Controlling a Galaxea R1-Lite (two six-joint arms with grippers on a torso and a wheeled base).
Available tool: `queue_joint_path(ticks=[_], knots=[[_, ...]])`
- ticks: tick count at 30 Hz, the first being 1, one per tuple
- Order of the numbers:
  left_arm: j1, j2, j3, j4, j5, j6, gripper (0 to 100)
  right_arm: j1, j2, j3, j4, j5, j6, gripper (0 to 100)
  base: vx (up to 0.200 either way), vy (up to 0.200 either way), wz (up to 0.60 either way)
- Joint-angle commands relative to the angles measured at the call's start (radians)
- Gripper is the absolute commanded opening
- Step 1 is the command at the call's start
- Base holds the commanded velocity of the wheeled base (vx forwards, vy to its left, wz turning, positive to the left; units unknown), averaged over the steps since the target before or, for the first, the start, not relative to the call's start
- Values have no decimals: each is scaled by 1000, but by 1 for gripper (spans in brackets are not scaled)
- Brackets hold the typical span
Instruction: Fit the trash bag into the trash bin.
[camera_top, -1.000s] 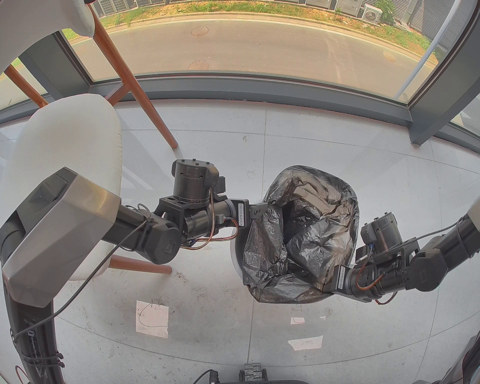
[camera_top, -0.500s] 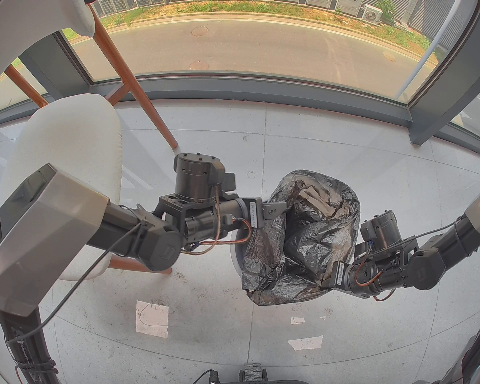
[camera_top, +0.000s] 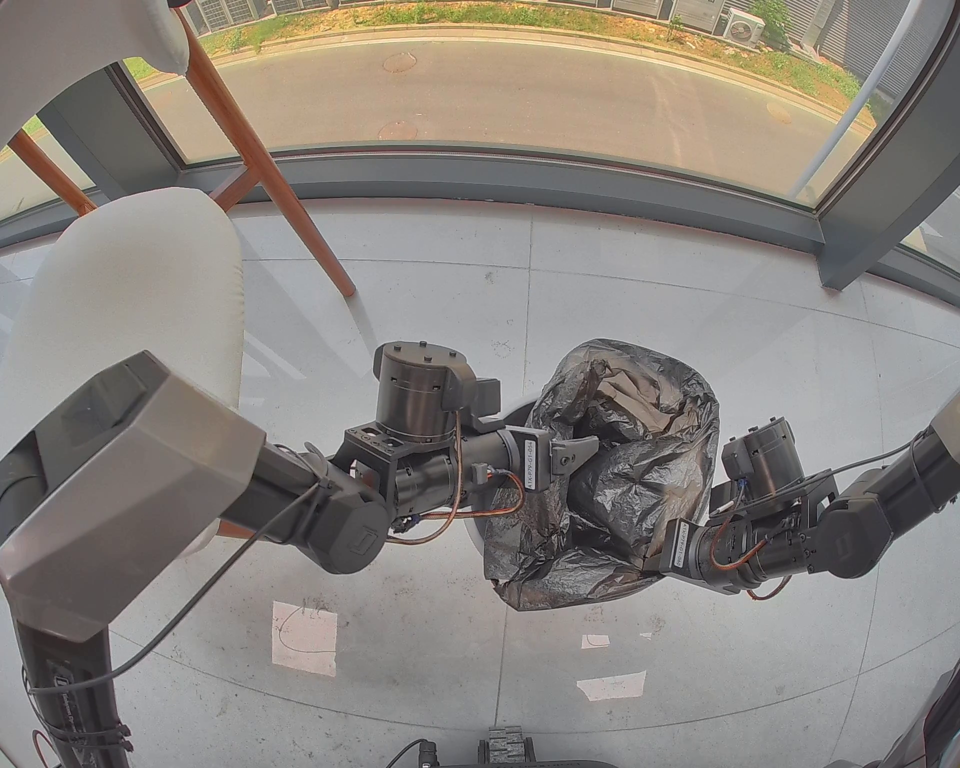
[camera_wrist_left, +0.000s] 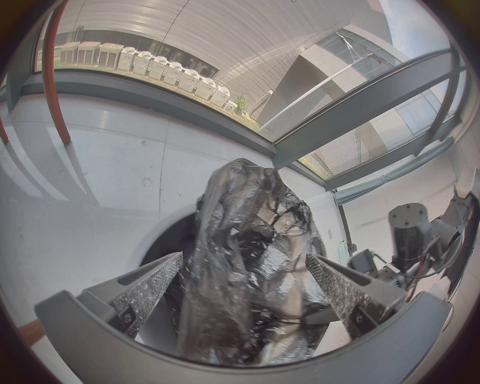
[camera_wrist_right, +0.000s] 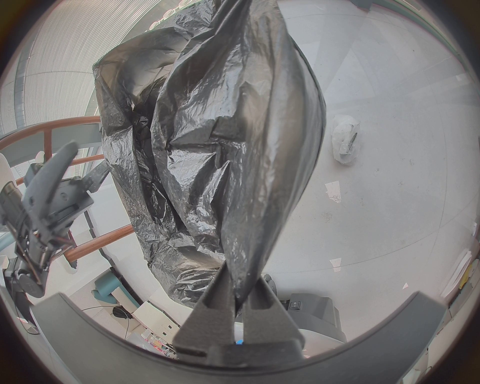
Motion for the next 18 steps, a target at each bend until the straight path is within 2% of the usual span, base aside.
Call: queue_joint_path(ticks=[1,5,6,9,15,18], knots=[[11,73,-4,-9,2,9,100,1,-3,0,0,1,0,0,0,0,0],[11,99,-21,-11,1,10,100,1,-4,0,0,1,0,0,0,0,0],[10,131,-52,-21,2,9,0,1,-6,0,0,1,0,0,0,0,0],[5,139,-89,-27,5,4,0,2,-15,2,0,1,0,0,0,0,0],[5,127,-76,-17,5,2,0,-10,-24,-1,3,-5,-6,0,0,0,0],[10,64,-61,26,10,-2,0,-22,-52,-1,20,-5,-37,0,0,0,0]])
